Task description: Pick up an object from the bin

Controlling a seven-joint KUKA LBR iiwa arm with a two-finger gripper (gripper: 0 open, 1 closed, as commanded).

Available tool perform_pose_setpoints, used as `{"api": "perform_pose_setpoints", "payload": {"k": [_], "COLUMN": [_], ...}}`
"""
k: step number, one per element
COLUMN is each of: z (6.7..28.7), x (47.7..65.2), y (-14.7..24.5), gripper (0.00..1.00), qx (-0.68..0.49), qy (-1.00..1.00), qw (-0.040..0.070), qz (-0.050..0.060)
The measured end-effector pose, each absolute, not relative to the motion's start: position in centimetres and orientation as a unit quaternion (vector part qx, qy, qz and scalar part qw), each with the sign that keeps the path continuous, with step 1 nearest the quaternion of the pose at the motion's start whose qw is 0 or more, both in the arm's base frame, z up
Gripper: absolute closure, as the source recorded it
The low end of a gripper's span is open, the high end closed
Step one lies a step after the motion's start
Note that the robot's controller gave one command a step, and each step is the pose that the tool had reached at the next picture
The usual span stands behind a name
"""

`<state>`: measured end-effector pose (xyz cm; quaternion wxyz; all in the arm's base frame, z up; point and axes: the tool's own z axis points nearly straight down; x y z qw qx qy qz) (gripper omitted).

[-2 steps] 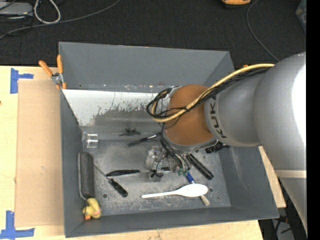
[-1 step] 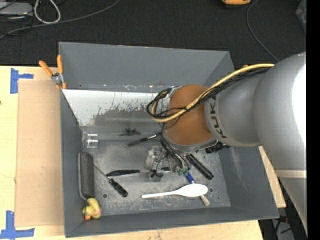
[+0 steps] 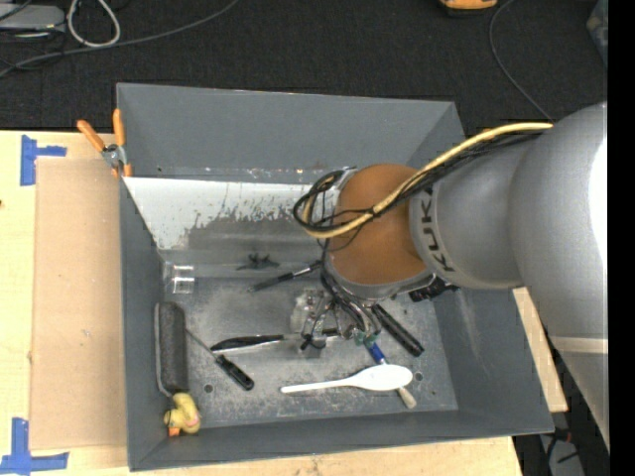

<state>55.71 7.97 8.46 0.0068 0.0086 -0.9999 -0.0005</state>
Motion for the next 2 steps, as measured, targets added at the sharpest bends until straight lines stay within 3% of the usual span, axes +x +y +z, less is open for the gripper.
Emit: {"api": "perform_pose_setpoints", "payload": {"k": [1, 2], "z": [8.8, 10.9], "x": [55.7, 55.3], "y": [8.0, 7.9], "gripper": [1.00, 1.00], "qx": [0.008, 0.008], "qy": [-1.000, -1.000], "qw": [0.007, 0.013], "qz": [-0.001, 0.000]}}
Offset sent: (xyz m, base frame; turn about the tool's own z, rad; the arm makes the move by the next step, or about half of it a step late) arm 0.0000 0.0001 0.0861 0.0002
